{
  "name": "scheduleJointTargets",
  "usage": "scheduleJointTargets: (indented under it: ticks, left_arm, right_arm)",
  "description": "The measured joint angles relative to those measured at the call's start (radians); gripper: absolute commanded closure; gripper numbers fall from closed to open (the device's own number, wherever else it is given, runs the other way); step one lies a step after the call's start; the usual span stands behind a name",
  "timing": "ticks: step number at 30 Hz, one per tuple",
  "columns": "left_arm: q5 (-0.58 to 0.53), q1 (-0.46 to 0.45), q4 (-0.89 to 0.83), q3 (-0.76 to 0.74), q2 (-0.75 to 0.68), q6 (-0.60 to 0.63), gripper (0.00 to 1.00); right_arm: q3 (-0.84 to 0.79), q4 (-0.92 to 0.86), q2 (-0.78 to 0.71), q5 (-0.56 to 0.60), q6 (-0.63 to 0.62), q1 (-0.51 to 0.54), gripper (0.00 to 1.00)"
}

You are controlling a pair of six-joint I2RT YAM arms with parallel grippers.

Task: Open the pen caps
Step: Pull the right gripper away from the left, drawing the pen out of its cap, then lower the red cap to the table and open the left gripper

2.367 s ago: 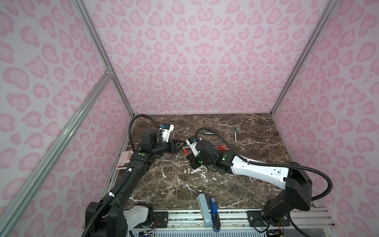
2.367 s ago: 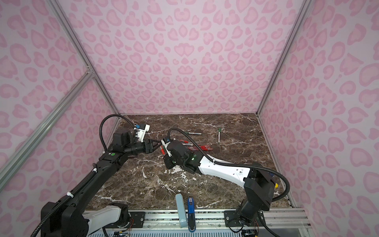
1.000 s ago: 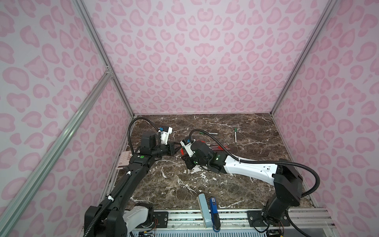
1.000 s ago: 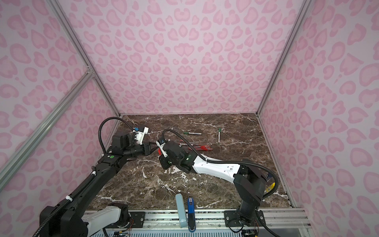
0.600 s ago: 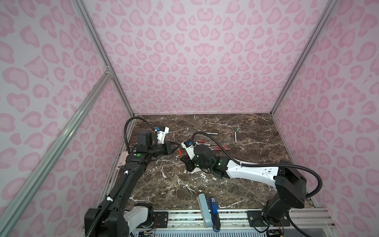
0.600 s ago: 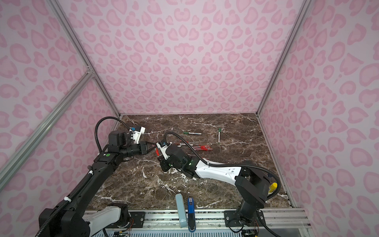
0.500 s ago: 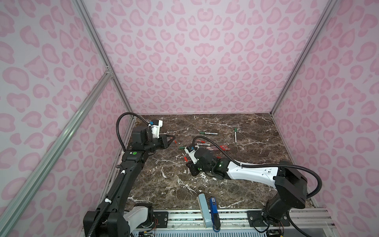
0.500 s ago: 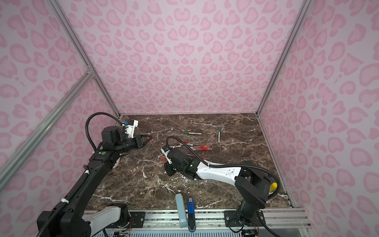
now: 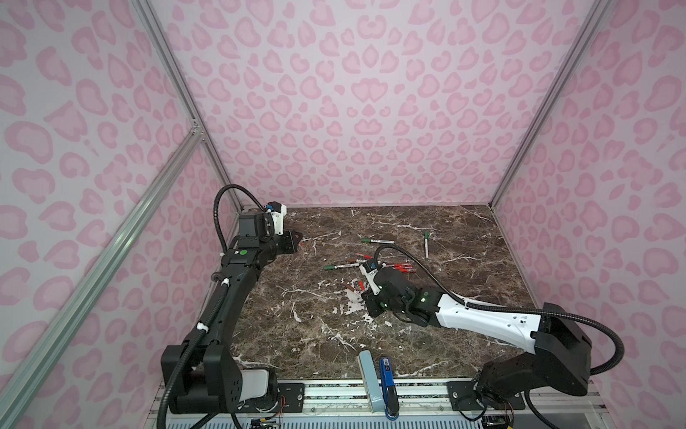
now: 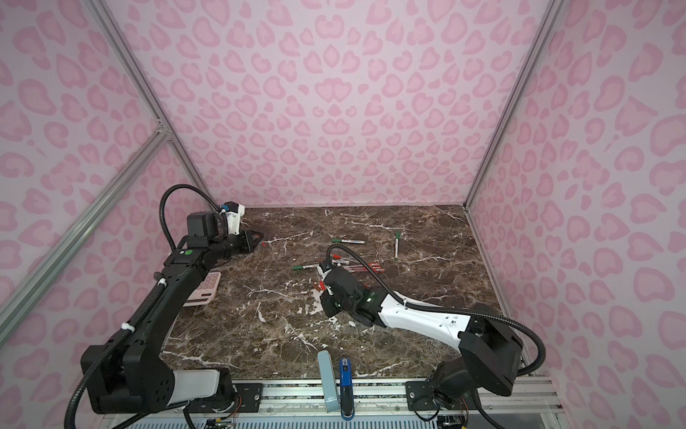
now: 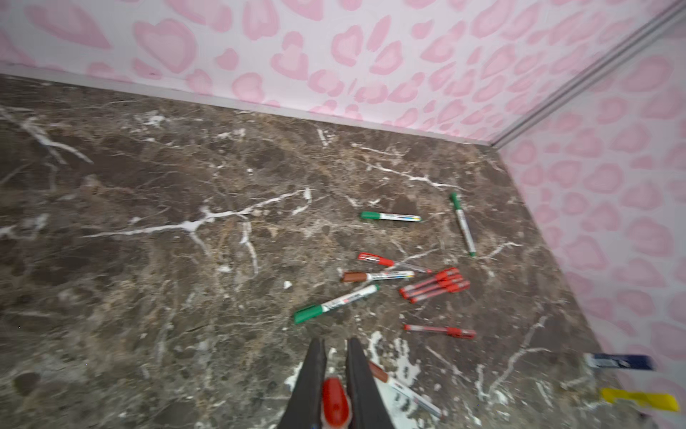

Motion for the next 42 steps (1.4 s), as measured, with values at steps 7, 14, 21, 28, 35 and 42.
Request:
scheduleJointTargets:
  ticks: [7,14,21,28,35,42]
  left_arm:
    - [-0.215,0.028,-0.105,0.087,0.225,0.112,0.97]
    - [-0.328,0.034,-0.221,0.257,0.480,0.175,0.97]
    - [-0.410,0.035,-0.312,0.407,0.671,0.210,0.97]
    - [-0.449,0.035,-0.366,0.442,0.734,0.220,0.93]
    - [-0.479,0.037,-0.379,0.458,0.769,0.236,0.83]
    - [-0.496,0.042,-0.383,0.468,0.780,0.236,0.70]
  right_arm:
    - [-0.050,-0.126,-0.131,0.024,0.042,-0.098,1.00]
    - [-0.085,-0.219,-0.224,0.039,0.069,-0.170,1.00]
    - [-0.117,-0.254,-0.262,0.028,0.083,-0.201,1.00]
    - [-0.180,-0.266,-0.320,0.021,0.102,-0.216,1.00]
    - [-0.220,-0.253,-0.375,0.023,0.120,-0.232,1.00]
    - [-0.240,-0.270,-0.404,0.021,0.127,-0.234,1.00]
